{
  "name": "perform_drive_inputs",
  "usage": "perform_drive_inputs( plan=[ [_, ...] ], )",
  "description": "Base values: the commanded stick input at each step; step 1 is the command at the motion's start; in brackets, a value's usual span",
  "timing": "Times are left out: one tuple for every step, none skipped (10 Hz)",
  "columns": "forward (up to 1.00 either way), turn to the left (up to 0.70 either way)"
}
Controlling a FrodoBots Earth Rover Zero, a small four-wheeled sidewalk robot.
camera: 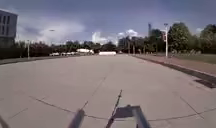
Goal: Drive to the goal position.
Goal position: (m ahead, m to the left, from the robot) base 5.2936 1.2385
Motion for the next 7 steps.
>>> perform_drive_inputs(
  plan=[
    [1.0,-0.02],
    [1.0,-0.02],
    [1.0,-0.02],
    [1.0,-0.02],
    [1.0,-0.02],
    [1.0,-0.02],
    [1.0,-0.02]
  ],
)
